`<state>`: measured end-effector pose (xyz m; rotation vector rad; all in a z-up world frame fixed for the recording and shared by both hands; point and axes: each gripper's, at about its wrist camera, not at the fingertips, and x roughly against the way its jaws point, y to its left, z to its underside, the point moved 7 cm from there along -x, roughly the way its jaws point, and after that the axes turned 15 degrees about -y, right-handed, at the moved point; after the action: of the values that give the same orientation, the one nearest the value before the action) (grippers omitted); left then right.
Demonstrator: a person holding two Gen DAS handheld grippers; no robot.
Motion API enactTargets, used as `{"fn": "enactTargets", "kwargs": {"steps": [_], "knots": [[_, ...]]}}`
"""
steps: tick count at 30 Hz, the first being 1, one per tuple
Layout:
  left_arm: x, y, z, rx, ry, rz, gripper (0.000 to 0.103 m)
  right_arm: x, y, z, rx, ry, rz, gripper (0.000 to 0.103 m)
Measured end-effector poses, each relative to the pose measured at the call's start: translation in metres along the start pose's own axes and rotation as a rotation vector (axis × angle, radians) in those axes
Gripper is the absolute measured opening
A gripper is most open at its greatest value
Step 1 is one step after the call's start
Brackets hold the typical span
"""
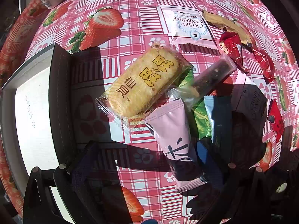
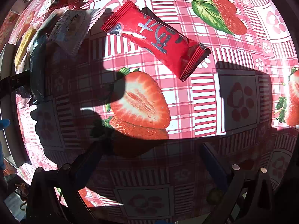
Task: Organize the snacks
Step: 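Grasp the pink wrapper with the left tool while the right tool grasps a red wrapper, then carry the pink and red wrappers into the white box and open both tools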
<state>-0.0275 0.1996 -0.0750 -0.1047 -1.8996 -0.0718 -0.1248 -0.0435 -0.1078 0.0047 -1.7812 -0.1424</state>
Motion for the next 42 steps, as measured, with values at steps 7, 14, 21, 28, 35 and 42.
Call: {"fn": "enactTargets", "kwargs": {"steps": [7, 14, 21, 28, 35, 42], "knots": [[0.000, 0.000, 0.000, 0.000, 0.002, 0.000, 0.103, 0.004, 0.000, 0.005, -0.003, 0.003, 0.003, 0.103], [0.000, 0.000, 0.000, -0.006, -0.005, 0.005, 0.103, -0.015, 0.002, -0.011, -0.024, 0.097, -0.003, 0.103], [0.000, 0.000, 0.000, -0.006, -0.005, 0.004, 0.103, -0.006, -0.012, -0.053, -0.233, 0.050, -0.066, 0.103], [-0.003, -0.001, -0.006, -0.007, 0.047, 0.002, 0.103, 0.001, -0.007, -0.108, 0.028, -0.052, 0.029, 0.103], [-0.011, -0.004, -0.022, 0.011, 0.126, -0.008, 0.103, -0.020, 0.000, -0.130, 0.171, -0.054, 0.027, 0.103], [-0.007, -0.016, -0.038, 0.007, 0.130, -0.003, 0.087, -0.026, 0.016, -0.141, 0.213, -0.056, -0.027, 0.082]]}}
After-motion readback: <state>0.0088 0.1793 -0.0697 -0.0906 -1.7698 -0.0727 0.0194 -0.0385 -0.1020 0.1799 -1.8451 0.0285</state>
